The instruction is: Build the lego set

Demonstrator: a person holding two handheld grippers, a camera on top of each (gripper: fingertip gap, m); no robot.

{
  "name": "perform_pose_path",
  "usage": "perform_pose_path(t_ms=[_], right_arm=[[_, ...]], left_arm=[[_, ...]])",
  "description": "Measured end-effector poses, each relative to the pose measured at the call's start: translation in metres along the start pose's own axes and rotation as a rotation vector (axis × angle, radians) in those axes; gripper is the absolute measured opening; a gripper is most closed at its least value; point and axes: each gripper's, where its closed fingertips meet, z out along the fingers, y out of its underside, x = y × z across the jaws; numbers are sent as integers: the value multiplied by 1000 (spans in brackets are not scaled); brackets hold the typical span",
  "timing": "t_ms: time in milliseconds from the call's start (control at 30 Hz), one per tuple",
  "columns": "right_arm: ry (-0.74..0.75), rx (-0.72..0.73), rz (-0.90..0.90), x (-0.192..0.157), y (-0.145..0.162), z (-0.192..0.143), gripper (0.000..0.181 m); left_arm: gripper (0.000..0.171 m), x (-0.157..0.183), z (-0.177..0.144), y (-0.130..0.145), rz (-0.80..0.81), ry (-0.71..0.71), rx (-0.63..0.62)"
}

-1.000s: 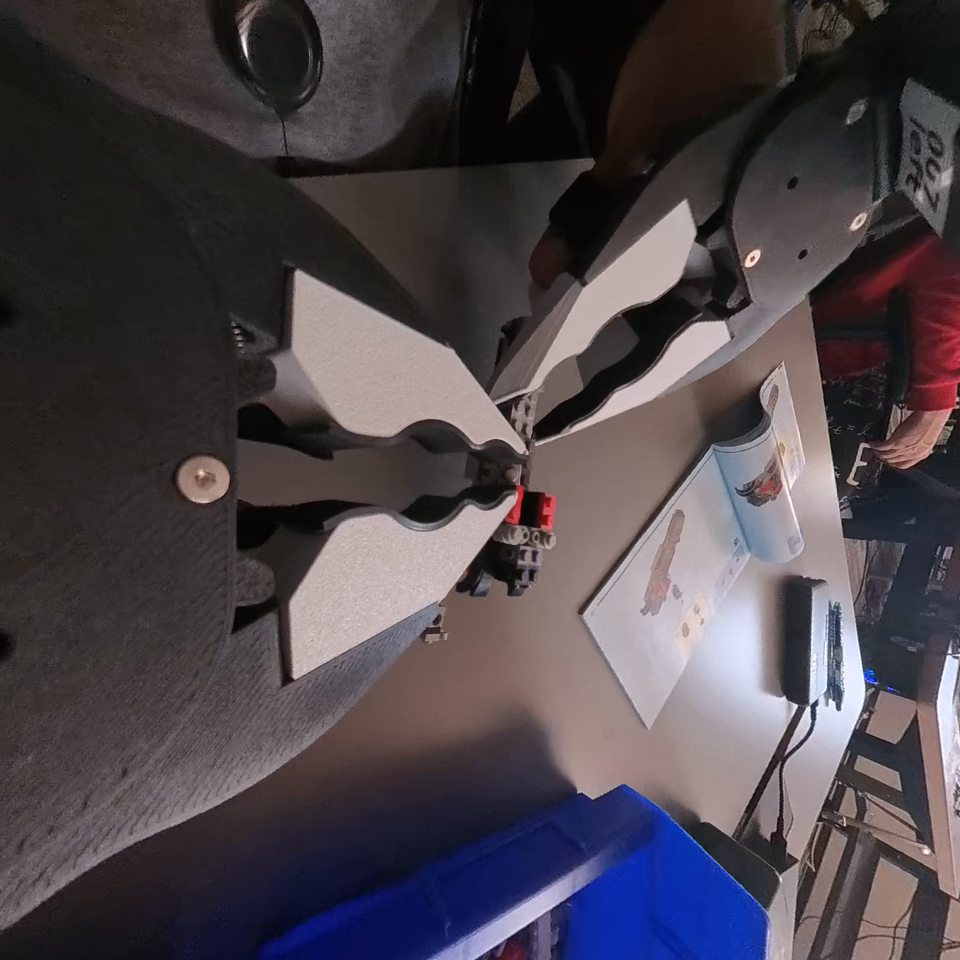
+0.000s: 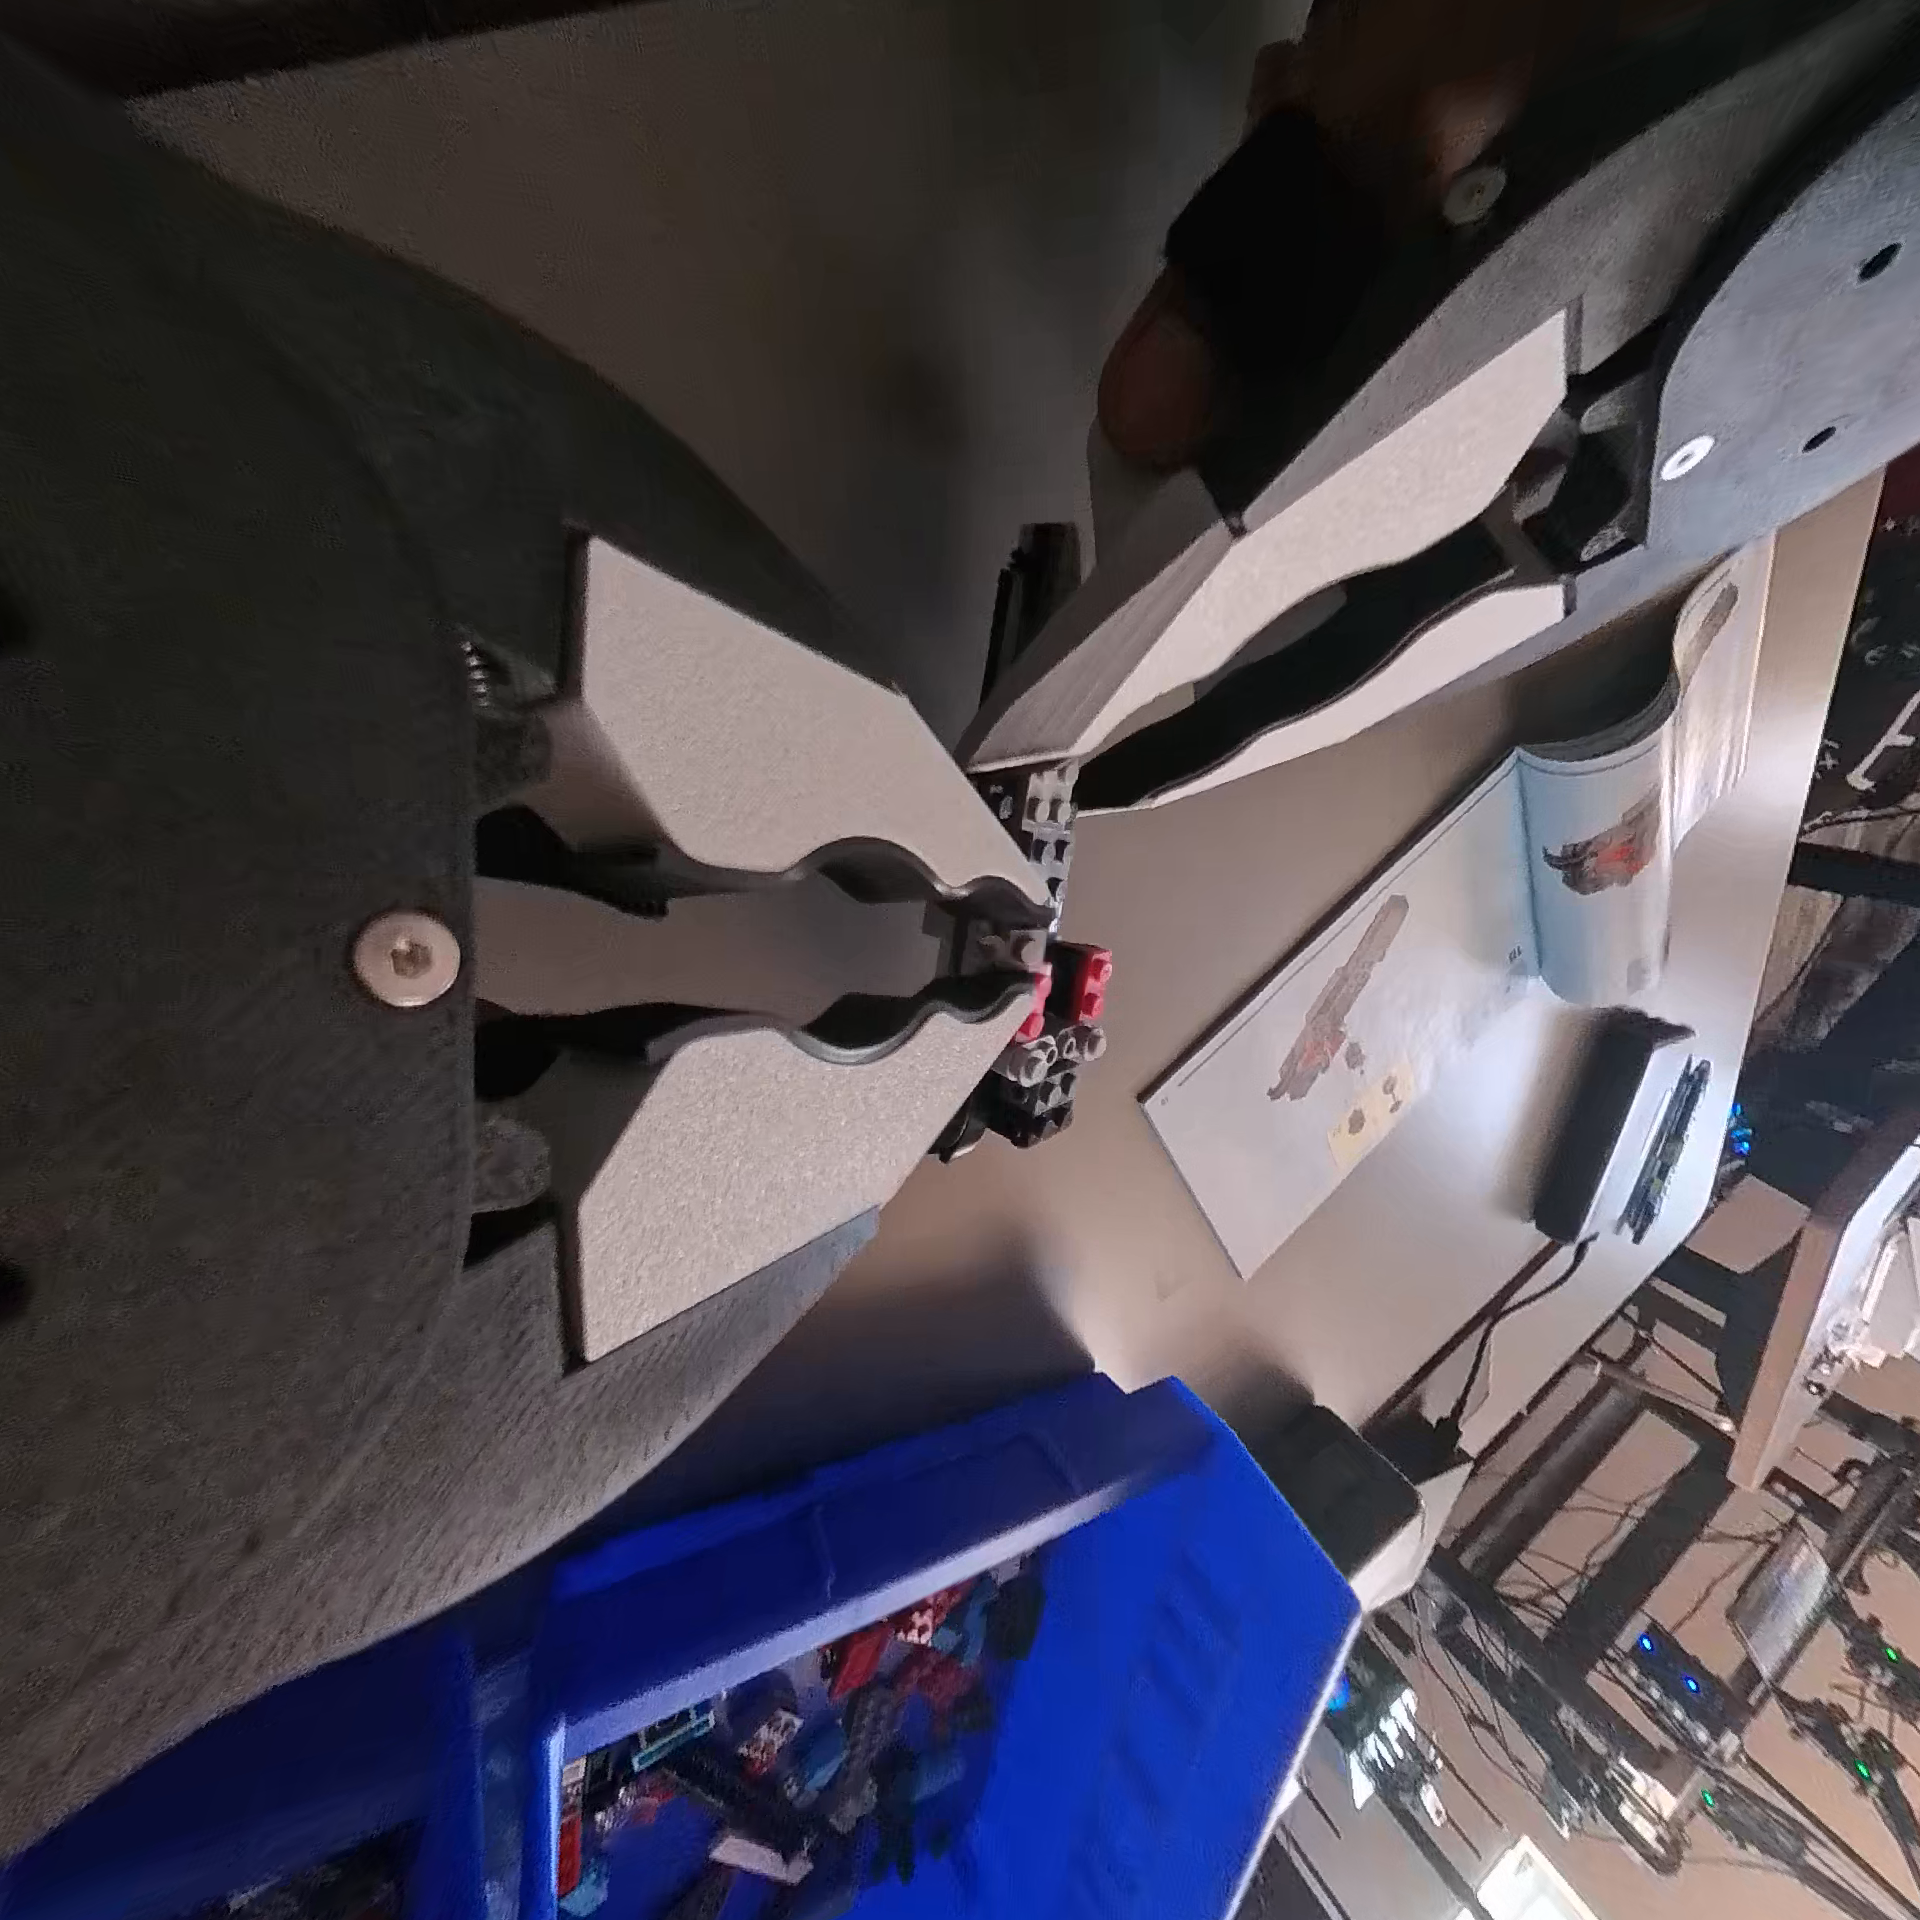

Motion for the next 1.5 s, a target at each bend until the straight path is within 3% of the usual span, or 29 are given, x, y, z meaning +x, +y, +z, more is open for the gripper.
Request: perform_pose_path(t_ms=[867,1133,1500], right_arm=[[127,62,-138,0,-7,0,13],[90,168,-195,0,-21,-15,24],[17,222,-867,-9,-19,-29,59]], left_arm=[[32,1,1,-2,-5,16,-1],[31,2,3,-1,1,29,-18],[31,6,-12,-10,22,111,-62]])
